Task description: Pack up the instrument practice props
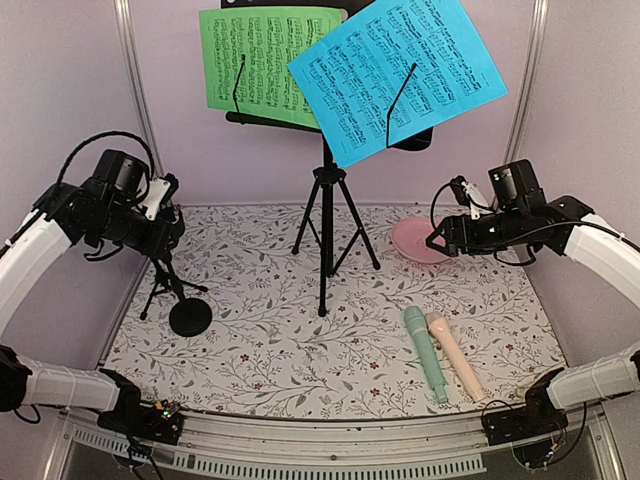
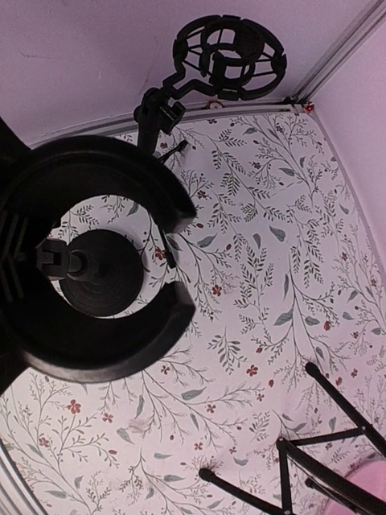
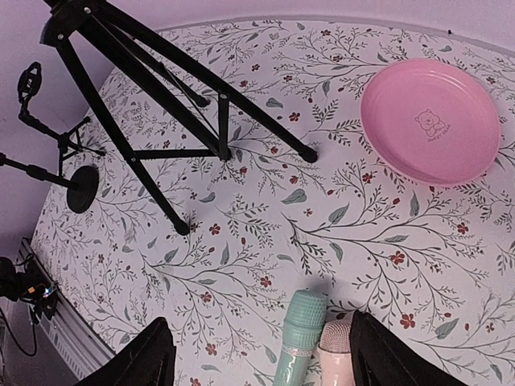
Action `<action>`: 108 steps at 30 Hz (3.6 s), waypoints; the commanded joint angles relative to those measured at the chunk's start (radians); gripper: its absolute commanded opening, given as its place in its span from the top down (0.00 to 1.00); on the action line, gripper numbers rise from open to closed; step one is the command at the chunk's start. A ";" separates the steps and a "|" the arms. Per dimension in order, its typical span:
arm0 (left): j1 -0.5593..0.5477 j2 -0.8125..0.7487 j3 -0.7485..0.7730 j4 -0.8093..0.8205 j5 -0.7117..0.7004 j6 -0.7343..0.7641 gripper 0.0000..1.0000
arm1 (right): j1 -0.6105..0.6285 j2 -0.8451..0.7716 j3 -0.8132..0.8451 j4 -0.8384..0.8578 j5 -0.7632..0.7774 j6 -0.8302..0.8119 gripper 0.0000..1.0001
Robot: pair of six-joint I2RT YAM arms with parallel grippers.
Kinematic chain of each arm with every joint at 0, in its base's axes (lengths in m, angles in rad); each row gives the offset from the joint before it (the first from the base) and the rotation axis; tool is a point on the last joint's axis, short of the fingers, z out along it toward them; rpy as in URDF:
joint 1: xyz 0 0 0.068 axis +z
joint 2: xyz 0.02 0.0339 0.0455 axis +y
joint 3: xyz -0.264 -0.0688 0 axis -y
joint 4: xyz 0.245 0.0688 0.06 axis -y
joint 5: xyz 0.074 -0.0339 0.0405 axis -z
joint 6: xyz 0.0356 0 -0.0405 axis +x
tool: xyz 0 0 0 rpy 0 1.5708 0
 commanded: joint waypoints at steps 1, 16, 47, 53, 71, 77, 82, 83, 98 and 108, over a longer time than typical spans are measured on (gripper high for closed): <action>0.068 -0.020 -0.099 0.033 -0.071 0.098 0.66 | -0.005 0.014 0.033 0.009 -0.012 -0.017 0.24; 0.087 -0.074 -0.073 0.056 -0.089 0.091 0.09 | -0.005 0.078 0.100 0.019 -0.031 -0.034 0.24; 0.060 -0.175 -0.006 0.662 0.406 -0.249 0.03 | -0.005 -0.403 0.075 0.278 -0.133 -0.395 0.13; -0.031 -0.150 -0.078 0.879 0.409 -0.406 0.07 | -0.005 -0.428 0.159 0.273 -0.039 -0.379 0.13; -0.403 0.226 0.128 1.068 0.134 -0.601 0.18 | -0.008 -0.208 0.396 0.290 0.058 -0.284 0.13; -0.420 0.239 0.077 1.137 0.066 -0.674 0.19 | -0.102 -0.115 0.464 0.290 0.007 -0.258 0.19; -0.431 0.234 0.057 1.137 0.071 -0.686 0.19 | -0.142 -0.097 0.464 0.316 -0.096 -0.218 0.37; -0.433 0.231 0.049 1.137 0.073 -0.686 0.19 | -0.143 -0.099 0.460 0.330 -0.117 -0.217 0.40; -0.432 0.240 0.031 1.148 0.083 -0.676 0.19 | -0.142 -0.104 0.403 0.467 -0.219 -0.198 0.71; -0.435 0.238 0.010 1.177 0.084 -0.664 0.19 | -0.143 -0.082 0.396 0.487 -0.266 -0.193 0.96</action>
